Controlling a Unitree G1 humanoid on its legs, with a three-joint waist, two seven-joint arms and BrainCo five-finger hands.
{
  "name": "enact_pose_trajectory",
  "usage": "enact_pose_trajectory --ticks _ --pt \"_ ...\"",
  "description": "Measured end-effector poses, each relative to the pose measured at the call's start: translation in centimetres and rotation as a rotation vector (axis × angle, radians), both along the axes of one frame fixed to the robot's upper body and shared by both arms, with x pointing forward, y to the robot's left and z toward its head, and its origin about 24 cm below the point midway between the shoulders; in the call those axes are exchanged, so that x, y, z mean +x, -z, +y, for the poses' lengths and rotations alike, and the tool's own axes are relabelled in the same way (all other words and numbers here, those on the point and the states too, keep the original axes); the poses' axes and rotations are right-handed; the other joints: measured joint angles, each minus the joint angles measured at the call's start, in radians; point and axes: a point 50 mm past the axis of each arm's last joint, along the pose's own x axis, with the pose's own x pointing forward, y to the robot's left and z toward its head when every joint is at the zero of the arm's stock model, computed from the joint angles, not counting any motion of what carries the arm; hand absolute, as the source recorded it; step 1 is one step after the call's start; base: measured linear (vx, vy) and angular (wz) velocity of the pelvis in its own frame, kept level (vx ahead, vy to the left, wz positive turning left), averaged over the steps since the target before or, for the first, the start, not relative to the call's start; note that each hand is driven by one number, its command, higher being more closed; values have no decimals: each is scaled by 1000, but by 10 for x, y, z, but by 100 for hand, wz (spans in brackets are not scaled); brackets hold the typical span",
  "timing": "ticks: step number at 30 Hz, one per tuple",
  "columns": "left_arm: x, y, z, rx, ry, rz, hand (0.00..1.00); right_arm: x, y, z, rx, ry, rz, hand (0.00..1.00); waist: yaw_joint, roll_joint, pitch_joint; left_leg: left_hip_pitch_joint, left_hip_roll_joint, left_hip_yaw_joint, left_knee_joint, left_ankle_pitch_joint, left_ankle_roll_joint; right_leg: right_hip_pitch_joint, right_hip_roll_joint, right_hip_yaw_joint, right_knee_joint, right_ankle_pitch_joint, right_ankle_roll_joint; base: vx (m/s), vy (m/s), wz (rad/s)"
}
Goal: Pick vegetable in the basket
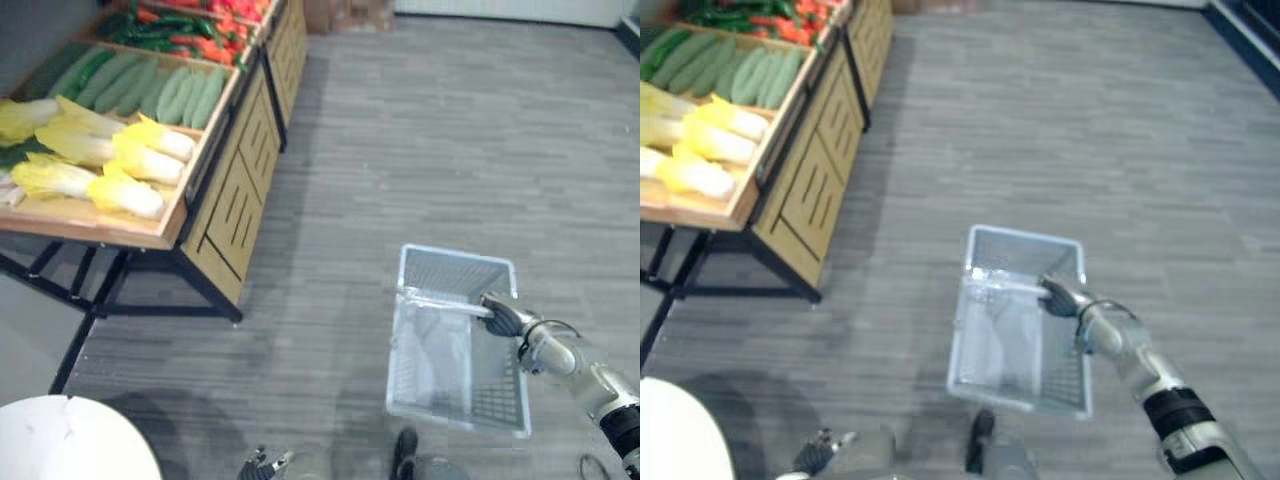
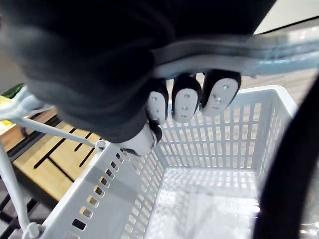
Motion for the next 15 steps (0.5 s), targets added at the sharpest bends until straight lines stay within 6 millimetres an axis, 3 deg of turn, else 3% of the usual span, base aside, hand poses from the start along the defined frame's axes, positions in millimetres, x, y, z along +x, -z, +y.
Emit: enact_pose_trajectory --ticks 1,3,6,8,9,10,11,12,13,14,15 --pt "-2 0 1 3 2 5 0 1 -4 -4 6 21 -25 100 4 -5 4 -58 -15 19 17 -8 -4 59 -1 -16 -30 -32 22 374 -93 39" --pt "-4 1 0 3 11 14 0 2 -8 -8 12 40 -42 100 9 -1 4 -150 -50 53 -62 -20 -6 109 -2 -44 -57 -64 25 392 -40 40" --pt "-8 2 -1 7 41 35 0 -4 -4 -12 8 48 -27 100 26 -13 -3 -172 -122 253 -529 0 -9 174 -26 -88 -97 -101 69 394 43 41" --pt "-22 5 -5 0 64 82 0 -7 0 -12 7 48 -13 100 51 13 -18 -148 -161 353 -929 164 -4 221 -7 -101 -115 -152 100 527 96 22" --pt "-26 5 -4 3 68 96 0 -7 1 -11 11 48 -12 100 59 19 -21 -148 -157 354 -938 240 7 234 2 -92 -118 -162 104 563 104 1" --pt "-29 5 -1 13 72 108 0 -8 6 -6 28 42 0 100 71 -10 -24 -133 -178 366 -919 259 80 252 -9 -58 -119 -172 87 577 97 4" --pt "-29 5 0 17 67 108 0 -8 6 -4 28 33 3 100 81 -27 -26 -132 -193 364 -901 234 112 240 -29 -26 -87 -159 77 688 157 18" --pt "-30 4 3 24 50 107 0 -6 5 -2 32 26 -3 100 84 -32 -28 -131 -197 367 -848 196 165 224 -49 30 -8 -146 84 566 163 15" --pt "-31 4 3 24 34 110 0 -4 4 0 31 18 -6 100 85 -36 -26 -114 -201 374 -834 172 181 219 -66 51 42 -139 96 543 190 11" --pt "-33 5 3 22 17 113 0 -2 6 4 32 1 0 100 86 -47 -26 -60 -222 377 -831 133 187 191 -99 89 191 -120 125 524 177 -2" --pt "-35 3 7 35 17 112 0 0 11 10 55 0 11 100 84 -58 -24 21 -238 380 -862 99 177 118 -142 121 438 -50 215 501 171 -2"
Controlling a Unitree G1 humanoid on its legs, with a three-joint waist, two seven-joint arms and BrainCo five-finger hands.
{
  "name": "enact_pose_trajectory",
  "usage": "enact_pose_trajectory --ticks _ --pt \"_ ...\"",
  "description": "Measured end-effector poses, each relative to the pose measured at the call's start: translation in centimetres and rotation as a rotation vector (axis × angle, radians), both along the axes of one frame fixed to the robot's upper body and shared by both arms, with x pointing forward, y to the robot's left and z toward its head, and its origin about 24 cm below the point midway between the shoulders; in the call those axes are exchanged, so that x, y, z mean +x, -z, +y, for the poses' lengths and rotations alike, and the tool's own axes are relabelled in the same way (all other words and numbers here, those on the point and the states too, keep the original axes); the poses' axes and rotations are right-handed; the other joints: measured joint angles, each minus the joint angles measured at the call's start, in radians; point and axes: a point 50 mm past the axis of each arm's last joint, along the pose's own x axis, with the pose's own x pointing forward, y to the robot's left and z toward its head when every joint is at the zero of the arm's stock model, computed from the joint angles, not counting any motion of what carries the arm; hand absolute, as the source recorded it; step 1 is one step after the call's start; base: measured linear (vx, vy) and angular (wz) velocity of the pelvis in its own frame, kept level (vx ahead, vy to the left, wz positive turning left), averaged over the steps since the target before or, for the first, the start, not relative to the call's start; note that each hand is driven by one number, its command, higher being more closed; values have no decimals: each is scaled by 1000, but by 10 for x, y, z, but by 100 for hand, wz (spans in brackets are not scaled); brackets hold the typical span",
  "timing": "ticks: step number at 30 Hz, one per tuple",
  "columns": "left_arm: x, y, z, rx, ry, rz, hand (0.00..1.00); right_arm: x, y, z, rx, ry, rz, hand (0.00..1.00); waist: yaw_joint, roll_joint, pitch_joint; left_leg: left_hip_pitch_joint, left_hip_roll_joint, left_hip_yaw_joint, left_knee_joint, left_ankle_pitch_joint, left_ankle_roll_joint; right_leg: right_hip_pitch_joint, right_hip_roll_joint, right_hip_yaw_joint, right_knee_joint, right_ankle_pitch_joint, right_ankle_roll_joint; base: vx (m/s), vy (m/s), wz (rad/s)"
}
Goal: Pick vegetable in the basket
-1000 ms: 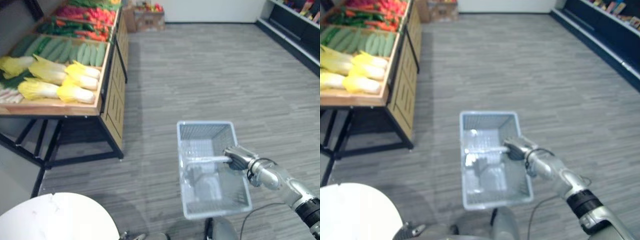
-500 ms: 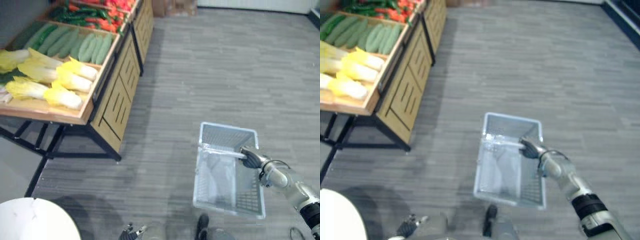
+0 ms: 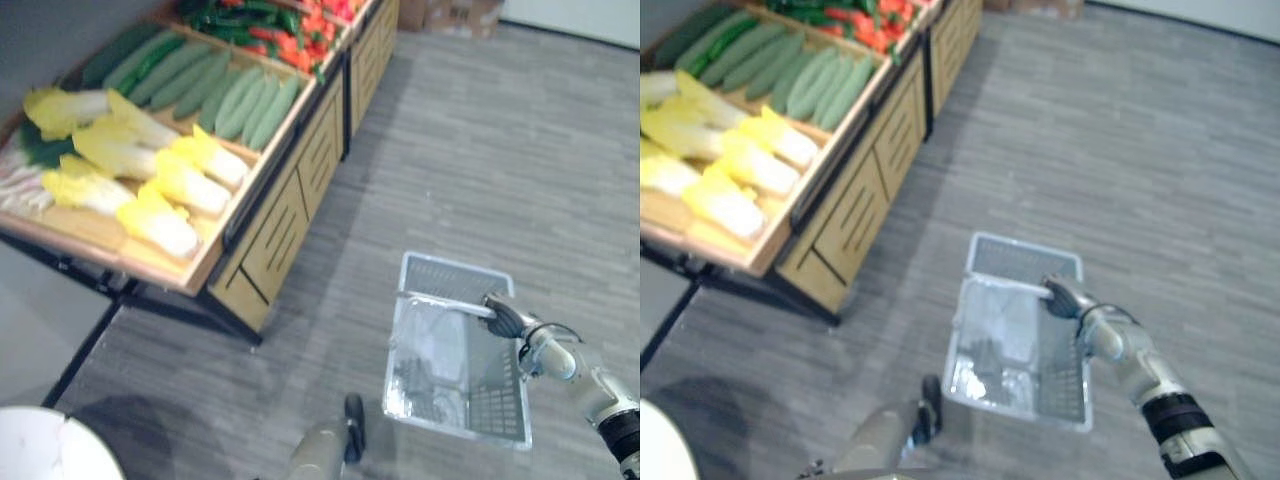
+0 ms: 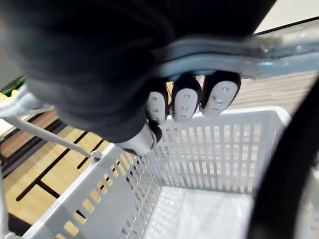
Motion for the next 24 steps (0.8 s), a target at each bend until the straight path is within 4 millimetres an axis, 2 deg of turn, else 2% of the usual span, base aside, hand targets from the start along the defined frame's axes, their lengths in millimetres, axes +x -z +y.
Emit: enact_pose_trajectory --ticks 1,2,3,4,5,6,7,8,9,10,11,12,13,14,16,18,19,20,21,22,23,24 --pt "0 -1 3 9 4 0 0 0 4 4 17 2 9 100 -4 -5 -2 41 -7 -5 -21 -11 -5 -49 -15 22 127 81 36 468 152 7" --pt "1 -3 10 31 21 -2 0 -2 13 10 40 -1 37 100 -8 -16 -4 117 -15 -28 -58 -36 -25 -161 -29 68 398 207 78 458 122 40" --pt "4 -5 14 46 41 -13 0 -7 22 14 53 -2 66 100 -27 -25 -8 186 -23 -64 -90 -43 -29 -250 -37 70 605 203 63 461 102 58" --pt "6 -6 16 52 46 -20 0 -9 25 16 61 -1 74 100 -34 -25 -11 215 -24 -87 -104 -46 -27 -289 -34 66 669 182 29 445 50 90" --pt "12 -7 18 59 48 -36 0 -11 28 16 64 2 83 100 -54 -25 -12 269 -25 -129 -130 -50 -22 -357 -25 61 734 141 -36 442 -7 85" --pt "15 -8 19 62 51 -44 0 -11 28 15 59 4 84 100 -65 -24 -12 292 -26 -155 -142 -52 -21 -385 -25 53 736 123 -62 540 -42 118" --pt "22 -8 17 58 59 -64 0 -13 29 11 22 3 90 100 -86 -22 -10 329 -27 -212 -163 -53 -21 -438 -35 34 698 84 -118 560 -80 152" --pt "32 -9 14 53 71 -87 0 -16 31 2 7 33 101 100 -101 -16 -8 358 -23 -284 -172 -59 -25 -474 -52 11 570 54 -159 374 -63 144" --pt "32 -9 14 52 71 -88 0 -16 31 0 6 43 104 100 -103 -16 -8 364 -23 -297 -172 -63 -25 -477 -55 9 536 53 -160 454 -115 143" --pt "37 -10 13 52 76 -101 0 -17 32 -9 -1 80 109 100 -106 -12 -6 385 -19 -354 -167 -86 -31 -491 -63 15 397 50 -166 441 -145 114" --pt "38 -11 13 53 76 -106 0 -18 32 -18 -2 119 112 100 -106 -6 -3 391 -11 -399 -131 -119 -42 -486 -57 37 218 52 -163 523 -188 123" --pt "39 -11 13 55 77 -113 0 -18 31 -22 -2 137 111 100 -105 1 -1 391 -1 -423 -108 -141 -52 -472 -49 51 103 59 -153 416 -202 116" --pt "41 -12 13 54 78 -123 0 -18 31 -29 3 167 108 100 -104 11 4 392 16 -467 -69 -181 -73 -454 -34 86 -104 80 -129 414 -245 106" --pt "41 -12 14 57 72 -125 0 -19 31 -34 6 190 110 100 -94 11 4 392 28 -507 -41 -216 -91 -450 -33 127 -268 99 -101 419 -269 101" --pt "39 -12 16 52 25 -131 0 -25 34 -45 14 238 119 100 -85 7 4 404 44 -574 -5 -279 -116 -446 -40 159 -422 117 -61 459 -380 107" --pt "28 -10 16 44 -8 -109 0 -42 43 -60 24 320 155 100 -91 -8 -8 442 75 -678 11 -362 -150 -425 -56 163 -432 118 -60 564 -633 143" --pt "25 -10 17 42 -24 -106 0 -50 46 -66 29 347 166 100 -98 -21 -20 442 80 -709 17 -381 -165 -420 -58 161 -427 121 -62 476 -613 144" --pt "23 -9 14 31 -52 -102 0 -58 49 -79 36 414 177 100 -109 -7 -26 431 112 -759 39 -397 -186 -423 -51 149 -378 208 24 392 -460 131" --pt "20 -5 1 -5 -74 -91 0 -65 51 -95 45 499 190 100 -110 28 -44 400 154 -794 75 -388 -197 -433 -26 91 -334 186 1 496 -552 120" --pt "17 -2 -11 -38 -90 -86 0 -70 52 -107 51 576 193 100 -105 54 -60 362 181 -809 108 -349 -217 -444 -10 53 -293 166 -25 519 -499 84" --pt "14 -2 -10 -39 -131 -84 0 -72 52 -116 60 646 192 100 -94 54 -59 334 192 -810 125 -273 -233 -457 -5 23 -236 137 -60 521 -493 66" --pt "12 -1 -9 -41 -164 -82 0 -75 52 -122 69 691 188 100 -96 52 -59 316 193 -809 133 -203 -245 -454 -14 -7 -217 121 -82 503 -487 76"
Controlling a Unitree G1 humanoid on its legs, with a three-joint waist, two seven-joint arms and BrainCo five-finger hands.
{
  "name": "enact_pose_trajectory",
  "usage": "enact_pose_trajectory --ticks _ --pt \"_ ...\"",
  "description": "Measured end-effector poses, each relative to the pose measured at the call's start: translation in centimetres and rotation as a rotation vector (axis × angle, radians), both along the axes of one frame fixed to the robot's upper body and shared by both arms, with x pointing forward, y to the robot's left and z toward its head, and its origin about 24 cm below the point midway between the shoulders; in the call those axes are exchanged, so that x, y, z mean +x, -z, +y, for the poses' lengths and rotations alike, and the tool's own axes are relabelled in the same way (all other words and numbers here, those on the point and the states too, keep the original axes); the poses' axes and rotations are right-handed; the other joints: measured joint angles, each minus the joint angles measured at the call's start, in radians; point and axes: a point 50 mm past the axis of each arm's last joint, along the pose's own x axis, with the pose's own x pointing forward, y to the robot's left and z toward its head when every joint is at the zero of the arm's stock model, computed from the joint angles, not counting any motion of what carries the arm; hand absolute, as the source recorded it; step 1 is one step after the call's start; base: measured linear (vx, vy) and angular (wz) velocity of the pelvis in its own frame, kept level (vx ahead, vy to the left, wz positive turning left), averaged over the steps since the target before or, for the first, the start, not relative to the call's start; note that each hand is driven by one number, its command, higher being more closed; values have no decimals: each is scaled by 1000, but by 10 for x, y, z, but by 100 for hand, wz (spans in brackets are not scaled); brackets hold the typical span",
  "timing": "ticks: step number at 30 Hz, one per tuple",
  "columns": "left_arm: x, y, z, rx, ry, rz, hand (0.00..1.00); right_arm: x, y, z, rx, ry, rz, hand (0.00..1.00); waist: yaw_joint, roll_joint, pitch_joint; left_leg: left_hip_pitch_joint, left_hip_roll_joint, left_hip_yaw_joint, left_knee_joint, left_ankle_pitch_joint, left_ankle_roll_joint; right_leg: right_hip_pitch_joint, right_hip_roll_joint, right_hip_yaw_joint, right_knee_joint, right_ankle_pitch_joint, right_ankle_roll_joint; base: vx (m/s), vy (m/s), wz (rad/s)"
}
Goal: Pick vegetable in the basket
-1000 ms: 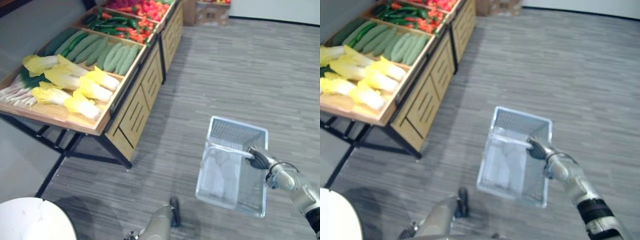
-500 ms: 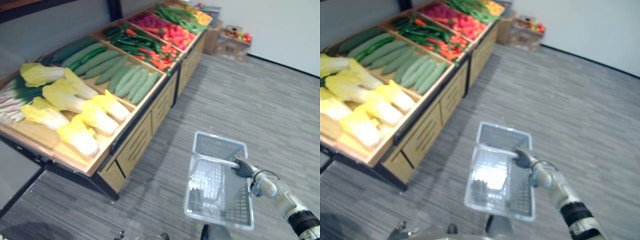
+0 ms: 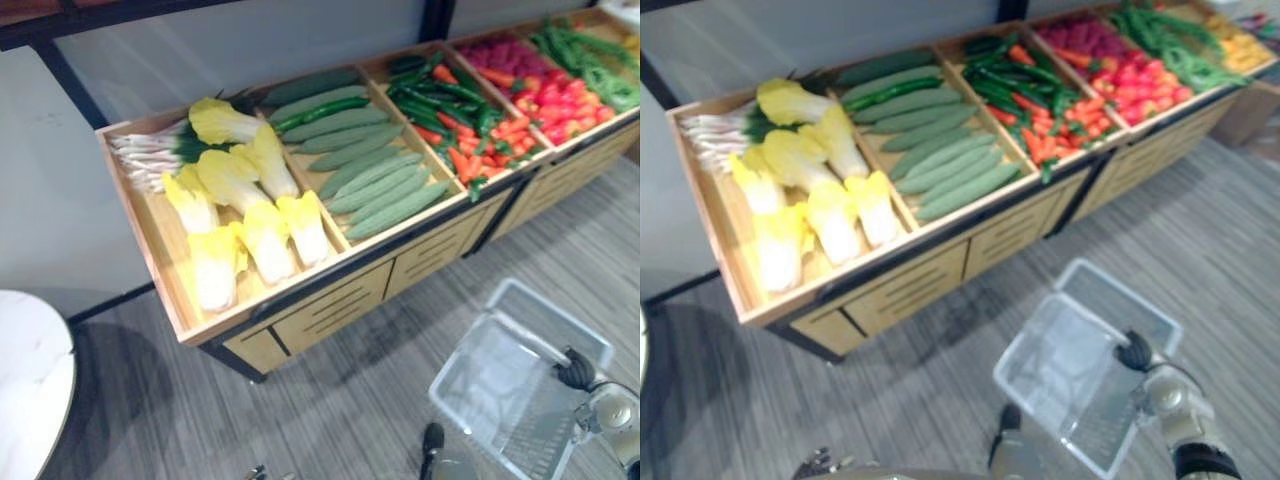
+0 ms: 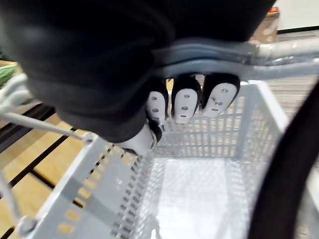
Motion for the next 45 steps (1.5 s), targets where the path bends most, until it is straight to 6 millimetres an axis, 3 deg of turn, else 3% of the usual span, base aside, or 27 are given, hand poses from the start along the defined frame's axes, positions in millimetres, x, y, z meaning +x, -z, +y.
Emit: enact_pose_trajectory --ticks 2,3,5,6,8,9,10,11,13,16,18,22,24,25,26,27,28,29,31,32,35,37,40,42,45 --pt "-3 1 1 -3 -76 4 0 -14 -1 -16 17 125 -22 100 -22 -4 2 -66 -6 43 56 157 -20 62 -28 -78 -29 -15 -23 378 -361 102" --pt "-5 1 2 -7 -95 7 0 -19 0 -20 18 153 -17 100 -26 -7 3 -86 0 82 81 187 -32 89 -34 -99 -53 -17 -27 372 -295 106" --pt "-7 1 5 -4 -112 14 0 -30 2 -29 27 239 -30 100 -47 -16 6 -191 44 318 173 112 -45 196 -48 -187 -146 -18 -28 315 -197 105" --pt "-6 0 6 0 -117 8 0 -34 4 -31 32 260 -29 100 -46 -22 9 -216 49 379 172 94 -44 215 -55 -207 -162 -18 -28 194 -55 112" --pt "3 -3 10 14 -118 -31 0 -46 10 -37 57 347 -34 100 -48 -37 17 -309 28 569 73 66 -38 276 -96 -296 -203 -7 -11 71 96 117" --pt "4 -4 9 16 -112 -37 0 -48 10 -39 60 368 -36 100 -50 -33 15 -321 13 600 17 87 -32 283 -101 -317 -211 -5 -7 35 185 89" --pt "4 -3 6 9 -107 -35 0 -50 10 -42 71 396 -48 100 -44 -16 17 -333 7 646 -69 179 -22 297 -96 -341 -222 2 6 38 193 60" --pt "2 -2 1 -2 -108 -27 0 -47 10 -42 85 411 -64 100 -45 1 17 -338 7 706 -125 208 8 312 -77 -355 -248 5 37 58 255 59" --pt "10 -5 11 30 -78 -44 0 -37 19 -26 154 404 -88 100 -46 -40 21 -332 -64 709 -221 260 26 315 -109 -355 -305 9 45 53 237 54" --pt "17 -6 10 42 -34 -52 0 -24 19 -19 182 388 -114 100 -43 -35 33 -323 -104 693 -249 281 44 338 -118 -341 -326 9 46 38 117 31" --pt "18 -6 12 58 1 -45 0 -15 28 -4 221 361 -91 100 -35 -30 37 -291 -110 692 -251 280 43 366 -117 -325 -334 24 68 7 18 2" --pt "15 -3 9 53 31 -19 0 -16 45 17 288 356 -71 100 -26 -34 42 -231 -113 698 -305 272 24 365 -122 -321 -295 6 64 -38 -23 -23" --pt "14 -4 12 63 33 -12 0 -22 49 17 288 372 -48 100 -21 -54 50 -200 -150 714 -314 246 36 329 -182 -292 -211 -59 16 8 69 -28" --pt "12 -4 14 66 31 -6 0 -26 51 15 296 397 -45 100 -27 -54 51 -183 -152 712 -325 235 39 324 -189 -279 -155 -73 -34 11 50 -21" --pt "10 -4 16 73 28 -2 0 -33 56 14 310 444 -35 100 -36 -49 52 -162 -140 709 -338 236 40 290 -197 -258 -57 -54 -105 10 52 -17" --pt "11 -5 17 81 26 -4 0 -35 57 14 324 476 -44 100 -37 -48 53 -152 -133 710 -346 236 39 274 -193 -235 -30 -22 -125 0 71 -19" --pt "15 -7 22 104 22 -20 0 -41 61 15 346 518 -47 100 -36 -39 52 -131 -110 711 -355 236 39 261 -169 -208 -15 47 -116 78 105 -28" --pt "20 -11 31 135 11 -44 0 -47 67 19 376 551 -41 100 -31 -39 55 -122 -94 708 -364 236 39 256 -145 -186 -25 77 -95 94 83 -24" --pt "26 -16 40 165 -19 -72 0 -53 76 28 412 576 -31 100 -32 -68 57 -123 -89 688 -365 237 40 266 -120 -163 -64 68 -82 116 18 -4" --pt "31 -19 48 192 -50 -89 0 -60 81 32 432 612 -26 100 -36 -79 57 -125 -86 677 -364 239 38 279 -99 -127 -104 41 -43 156 -18 13" --pt "48 -28 53 223 -160 -178 0 -91 96 34 486 762 5 100 -43 -86 54 -123 -107 629 -361 257 49 340 -74 -107 -183 9 4 161 -64 51" --pt "53 -33 54 240 -221 -223 0 -98 101 38 510 808 18 100 -40 -88 53 -128 -109 617 -361 259 46 374 -57 -116 -244 1 17 141 -122 20" --pt "60 -44 51 248 -364 -326 0 -107 102 35 526 873 3 100 -28 -53 49 -152 -88 603 -365 275 22 389 -25 -145 -291 -10 33 112 -196 9" --pt "66 -61 51 291 -433 -430 0 -117 106 38 538 915 7 100 -21 -38 42 -140 -55 602 -378 294 -4 401 12 -162 -287 -12 29 96 -182 6" --pt "87 -86 49 341 -432 -571 0 -131 110 44 534 943 7 100 -15 -38 32 -112 -24 600 -404 313 -16 424 35 -184 -267 -39 2 66 -110 20"
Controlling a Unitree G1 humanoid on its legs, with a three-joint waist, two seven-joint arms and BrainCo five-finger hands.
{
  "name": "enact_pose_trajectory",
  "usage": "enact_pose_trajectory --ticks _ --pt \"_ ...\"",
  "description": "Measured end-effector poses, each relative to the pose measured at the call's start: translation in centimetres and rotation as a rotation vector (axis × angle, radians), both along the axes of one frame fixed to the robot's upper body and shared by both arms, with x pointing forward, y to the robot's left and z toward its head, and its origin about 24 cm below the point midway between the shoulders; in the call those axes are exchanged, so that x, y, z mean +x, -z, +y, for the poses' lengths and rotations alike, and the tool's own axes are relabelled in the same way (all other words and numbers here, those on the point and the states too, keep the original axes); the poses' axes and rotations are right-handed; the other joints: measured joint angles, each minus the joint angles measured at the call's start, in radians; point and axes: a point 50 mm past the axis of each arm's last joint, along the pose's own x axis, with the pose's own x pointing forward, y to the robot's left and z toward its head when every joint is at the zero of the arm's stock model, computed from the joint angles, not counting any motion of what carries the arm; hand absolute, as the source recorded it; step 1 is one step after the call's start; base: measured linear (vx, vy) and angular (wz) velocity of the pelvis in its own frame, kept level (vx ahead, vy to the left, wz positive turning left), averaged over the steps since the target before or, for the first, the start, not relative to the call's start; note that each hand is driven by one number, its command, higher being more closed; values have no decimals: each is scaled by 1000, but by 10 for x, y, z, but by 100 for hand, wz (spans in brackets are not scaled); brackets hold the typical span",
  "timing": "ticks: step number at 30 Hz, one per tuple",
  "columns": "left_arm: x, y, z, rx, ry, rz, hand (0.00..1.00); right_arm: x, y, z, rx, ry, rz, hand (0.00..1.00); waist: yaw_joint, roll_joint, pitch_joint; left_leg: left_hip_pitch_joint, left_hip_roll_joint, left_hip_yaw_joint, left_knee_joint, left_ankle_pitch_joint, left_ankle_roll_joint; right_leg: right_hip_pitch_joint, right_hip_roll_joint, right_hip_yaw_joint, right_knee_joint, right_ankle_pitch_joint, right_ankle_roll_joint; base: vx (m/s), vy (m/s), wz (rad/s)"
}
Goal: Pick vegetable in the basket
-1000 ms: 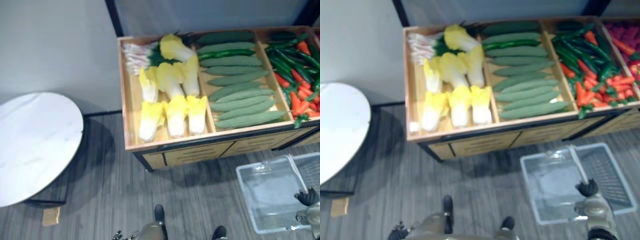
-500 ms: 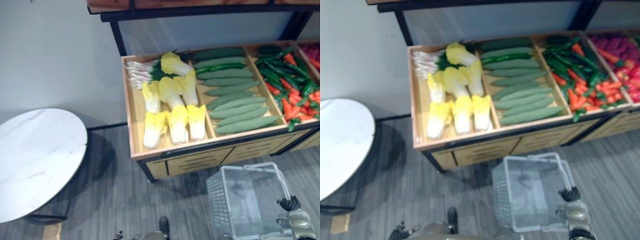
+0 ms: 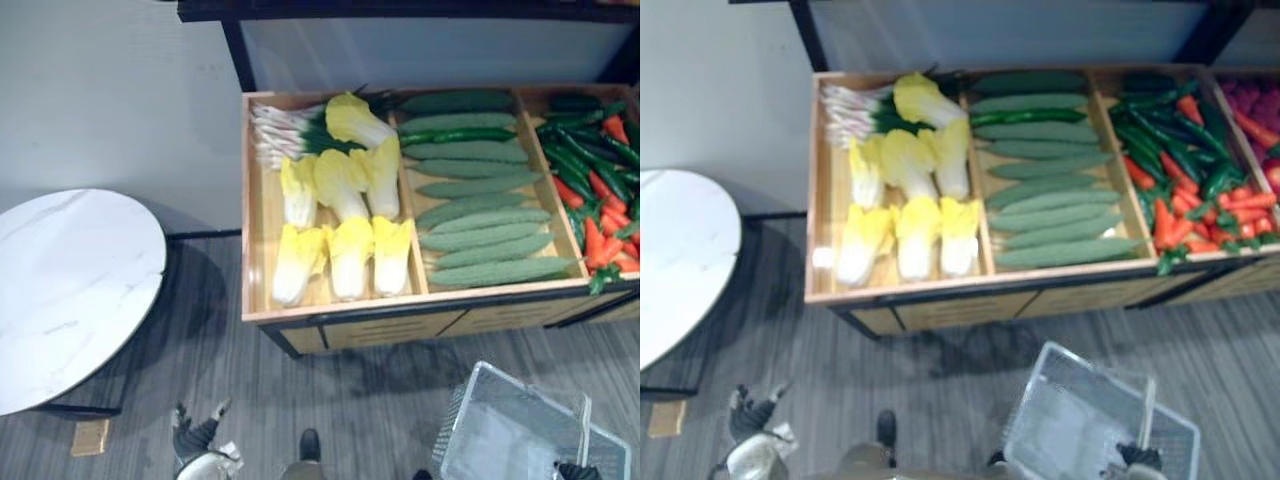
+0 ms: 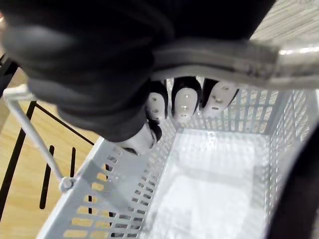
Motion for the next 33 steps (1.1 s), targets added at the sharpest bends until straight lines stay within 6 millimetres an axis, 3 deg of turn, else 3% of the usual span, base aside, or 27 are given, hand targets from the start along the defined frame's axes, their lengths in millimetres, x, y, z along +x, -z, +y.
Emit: enact_pose_trajectory --ticks 3,8,11,14,17,22,26,33 --pt "20 -23 -8 65 54 -104 0 1 -3 -1 -20 12 -31 100 1 3 -2 3 10 3 -13 11 -4 0 5 -22 10 -11 0 38 -78 13" --pt "56 -83 -31 238 202 -338 0 -3 -5 2 -49 15 -44 100 21 2 -3 4 12 12 -20 11 -5 7 6 -44 10 -12 0 5 -6 9" --pt "65 -107 -41 319 239 -426 0 -4 -3 5 -43 -3 -35 100 26 -5 -5 4 7 34 -31 10 -6 -1 0 -37 8 -20 12 -44 26 -6" --pt "67 -118 -44 345 239 -470 0 -3 -2 8 -42 -28 -34 100 27 -15 -13 3 2 64 -34 11 -6 -12 -3 -22 -10 -21 15 -59 17 -27" --pt "69 -125 -46 392 236 -485 0 -3 -1 9 -37 -33 -28 100 24 -30 -28 1 -7 91 -54 22 -7 -36 -7 14 -19 -39 40 -72 -8 -31" --pt "71 -124 -47 424 254 -470 0 2 -1 11 -33 -60 -27 100 -7 -28 -41 -9 -3 98 -56 45 -6 -59 2 40 -25 -38 38 -61 -11 -14" --pt "76 -114 -38 450 280 -410 0 11 0 14 -31 -100 -25 100 -29 -28 -46 -7 1 120 -60 47 -6 -80 8 70 -24 -35 34 -51 7 -16" --pt "91 -92 -29 452 281 -271 0 32 -4 15 -48 -188 -35 100 -35 -25 -46 -14 1 137 -59 47 -6 -99 10 88 -28 -35 32 15 4 -10"
